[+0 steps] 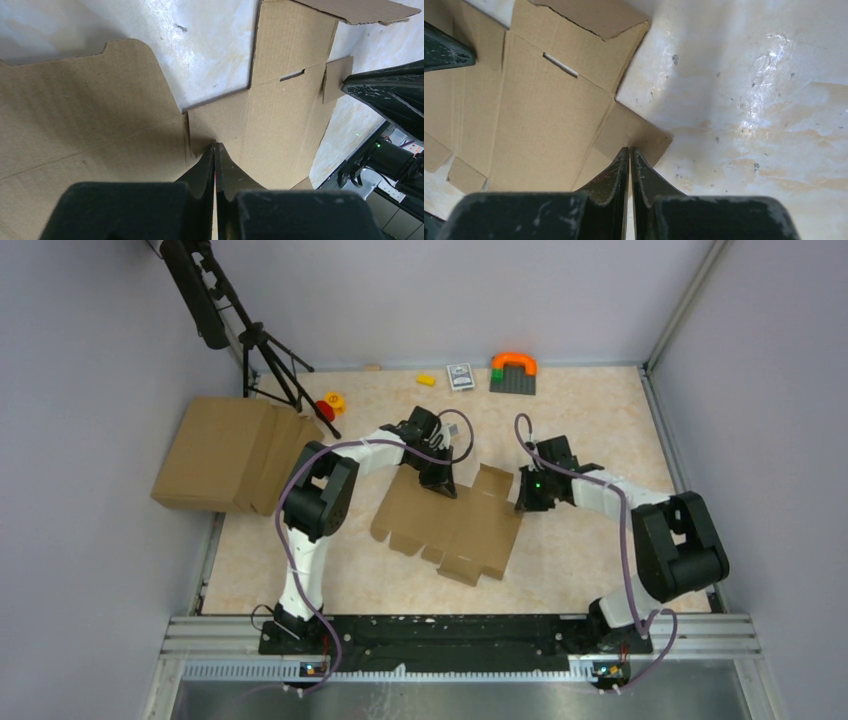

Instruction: Fold the paper box

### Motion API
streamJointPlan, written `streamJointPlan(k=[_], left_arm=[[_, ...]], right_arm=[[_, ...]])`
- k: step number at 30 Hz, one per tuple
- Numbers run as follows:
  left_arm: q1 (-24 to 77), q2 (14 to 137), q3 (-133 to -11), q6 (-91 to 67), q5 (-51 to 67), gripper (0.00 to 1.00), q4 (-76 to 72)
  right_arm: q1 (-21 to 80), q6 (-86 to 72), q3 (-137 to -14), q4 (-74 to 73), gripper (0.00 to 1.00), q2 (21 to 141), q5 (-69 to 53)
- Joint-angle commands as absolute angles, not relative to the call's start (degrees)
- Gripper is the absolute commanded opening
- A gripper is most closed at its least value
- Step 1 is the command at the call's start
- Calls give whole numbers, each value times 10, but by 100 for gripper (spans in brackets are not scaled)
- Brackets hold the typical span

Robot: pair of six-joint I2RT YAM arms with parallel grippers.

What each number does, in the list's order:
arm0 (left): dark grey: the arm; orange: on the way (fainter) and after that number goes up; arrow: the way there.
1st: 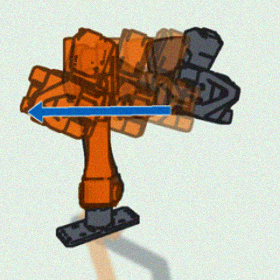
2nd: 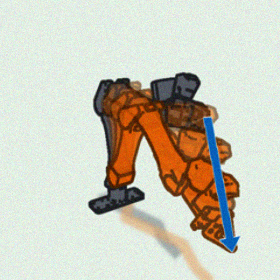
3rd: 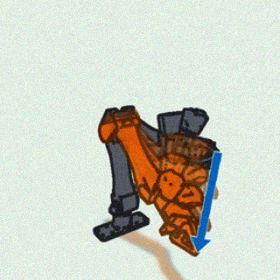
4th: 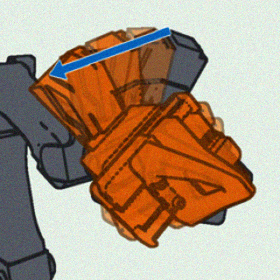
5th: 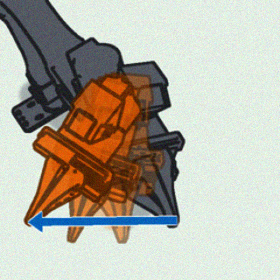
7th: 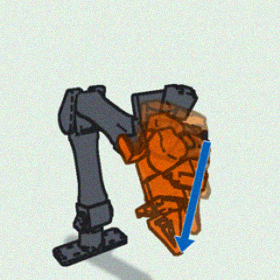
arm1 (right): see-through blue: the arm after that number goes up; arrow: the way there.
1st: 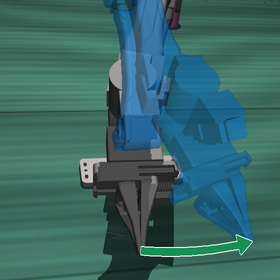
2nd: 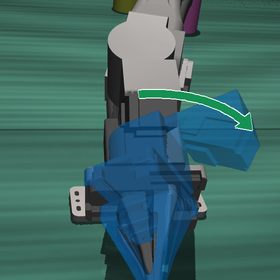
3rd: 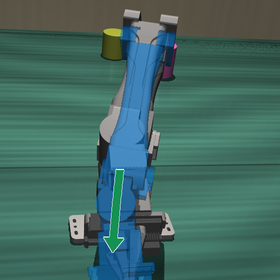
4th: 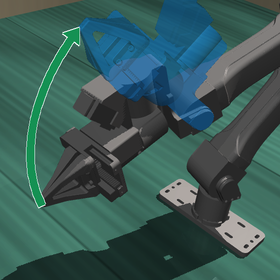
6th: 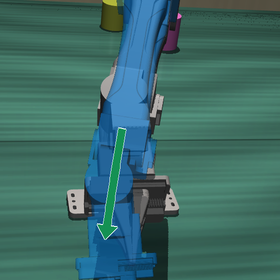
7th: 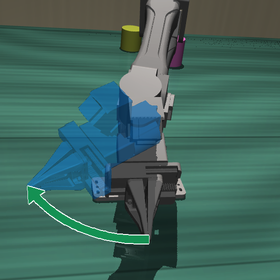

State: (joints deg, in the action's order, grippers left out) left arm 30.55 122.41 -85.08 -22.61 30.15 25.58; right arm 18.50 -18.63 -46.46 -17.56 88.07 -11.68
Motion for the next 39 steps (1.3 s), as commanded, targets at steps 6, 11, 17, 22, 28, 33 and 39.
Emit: streamJointPlan(k=[6,11,17,22,28,33,39], left_arm=[[309,1237,-853,-211,242,0,267],[311,1225,-860,-210,232,0,285],[312,1154,-871,-202,198,0,306],[313,1129,-901,-199,194,3,323],[312,1125,-917,-195,206,17,266],[312,1173,-963,-195,213,35,254],[316,1250,-1020,-195,241,26,301]], right_arm=[[193,-186,-462,-174,1,951,-47],[197,-185,-454,-181,1,925,-28],[204,-177,-469,-193,1,924,-24],[210,-176,-486,-200,1,937,-19],[210,-175,-490,-195,0,946,-25],[210,-174,-486,-194,0,947,-25],[210,-174,-484,-193,0,941,-28]])
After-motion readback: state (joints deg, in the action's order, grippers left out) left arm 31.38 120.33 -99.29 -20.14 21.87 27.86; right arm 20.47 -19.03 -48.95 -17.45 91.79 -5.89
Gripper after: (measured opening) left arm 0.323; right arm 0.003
